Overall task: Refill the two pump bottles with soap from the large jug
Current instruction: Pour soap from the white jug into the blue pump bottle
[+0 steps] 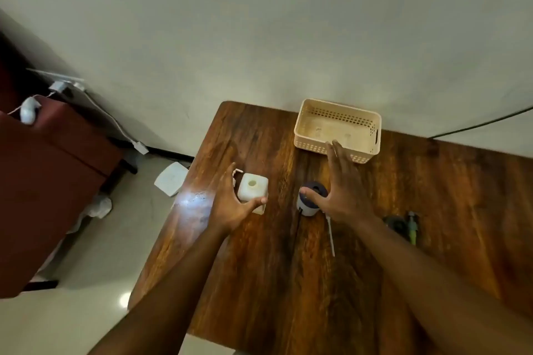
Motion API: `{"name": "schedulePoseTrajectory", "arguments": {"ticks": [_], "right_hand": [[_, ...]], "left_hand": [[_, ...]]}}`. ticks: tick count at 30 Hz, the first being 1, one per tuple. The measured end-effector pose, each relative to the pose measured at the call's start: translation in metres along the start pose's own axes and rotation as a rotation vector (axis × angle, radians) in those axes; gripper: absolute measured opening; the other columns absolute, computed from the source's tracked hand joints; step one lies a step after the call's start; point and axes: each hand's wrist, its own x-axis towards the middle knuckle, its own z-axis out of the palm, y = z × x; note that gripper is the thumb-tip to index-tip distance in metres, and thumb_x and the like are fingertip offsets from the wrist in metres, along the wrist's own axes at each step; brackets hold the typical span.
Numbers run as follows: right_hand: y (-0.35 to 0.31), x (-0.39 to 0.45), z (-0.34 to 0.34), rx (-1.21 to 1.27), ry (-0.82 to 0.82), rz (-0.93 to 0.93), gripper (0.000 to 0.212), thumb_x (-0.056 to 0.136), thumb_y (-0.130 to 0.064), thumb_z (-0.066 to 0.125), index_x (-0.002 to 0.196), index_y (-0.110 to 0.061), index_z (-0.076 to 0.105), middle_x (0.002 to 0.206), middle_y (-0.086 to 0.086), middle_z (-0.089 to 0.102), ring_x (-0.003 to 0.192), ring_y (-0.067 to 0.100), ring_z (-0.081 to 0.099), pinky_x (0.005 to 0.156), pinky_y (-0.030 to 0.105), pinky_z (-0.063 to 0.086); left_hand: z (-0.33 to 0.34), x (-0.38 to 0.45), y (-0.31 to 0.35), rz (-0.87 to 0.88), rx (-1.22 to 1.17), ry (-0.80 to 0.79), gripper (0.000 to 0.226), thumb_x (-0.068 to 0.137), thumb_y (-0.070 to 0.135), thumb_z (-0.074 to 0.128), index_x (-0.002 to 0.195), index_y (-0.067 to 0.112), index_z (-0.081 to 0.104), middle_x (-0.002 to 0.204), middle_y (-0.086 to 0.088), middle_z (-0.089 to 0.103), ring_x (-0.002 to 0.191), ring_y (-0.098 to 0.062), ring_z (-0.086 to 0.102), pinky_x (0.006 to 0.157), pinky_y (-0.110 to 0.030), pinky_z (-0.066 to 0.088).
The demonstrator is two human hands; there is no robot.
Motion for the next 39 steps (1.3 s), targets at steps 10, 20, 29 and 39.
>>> {"name": "schedulePoseTrajectory", "arguments": {"ticks": [10, 20, 29, 39], "right_hand": [[0.009, -0.016, 0.031, 0.137, -0.123, 0.173, 0.124, 0.075, -0.083, 0.062, 0.162, -0.037, -0.012, 0.173, -0.012, -0.009, 0.159, 0.015, 0.000, 0.124, 0.052, 0.023], [0.008, -0.029, 0.059, 0.332, -0.165, 0.403, 0.139, 0.062, -0.072, 0.083, 0.154, -0.056, -0.019, 0.173, -0.010, 0.000, 0.158, 0.024, 0.012, 0.122, 0.048, 0.021], [0.011, -0.027, 0.084, 0.454, -0.106, 0.540, 0.137, 0.057, -0.052, 0.097, 0.158, -0.047, 0.004, 0.169, 0.000, 0.022, 0.154, 0.027, 0.026, 0.118, 0.043, 0.029], [0.011, -0.024, 0.094, 0.537, -0.019, 0.559, 0.096, 0.069, -0.029, 0.095, 0.148, -0.025, 0.042, 0.149, 0.001, 0.053, 0.136, 0.023, 0.051, 0.104, 0.026, 0.045]], "left_hand": [[0.029, -0.001, -0.031, -0.071, -0.226, -0.047, 0.118, 0.048, 0.062, 0.098, 0.148, 0.036, 0.042, 0.135, 0.029, 0.059, 0.128, 0.010, 0.055, 0.099, -0.017, 0.053], [0.040, 0.006, -0.032, -0.028, -0.160, 0.058, 0.077, 0.071, 0.028, 0.095, 0.129, 0.050, 0.050, 0.119, 0.051, 0.057, 0.114, 0.025, 0.054, 0.083, 0.004, 0.045], [0.056, 0.004, -0.015, -0.049, -0.134, 0.058, 0.070, 0.070, 0.017, 0.096, 0.117, 0.049, 0.055, 0.111, 0.038, 0.066, 0.106, 0.024, 0.059, 0.088, -0.011, 0.050], [0.051, 0.007, 0.009, -0.006, -0.079, 0.084, 0.075, 0.072, 0.023, 0.096, 0.135, 0.025, 0.054, 0.121, 0.016, 0.065, 0.111, 0.011, 0.063, 0.085, -0.010, 0.055]]}}
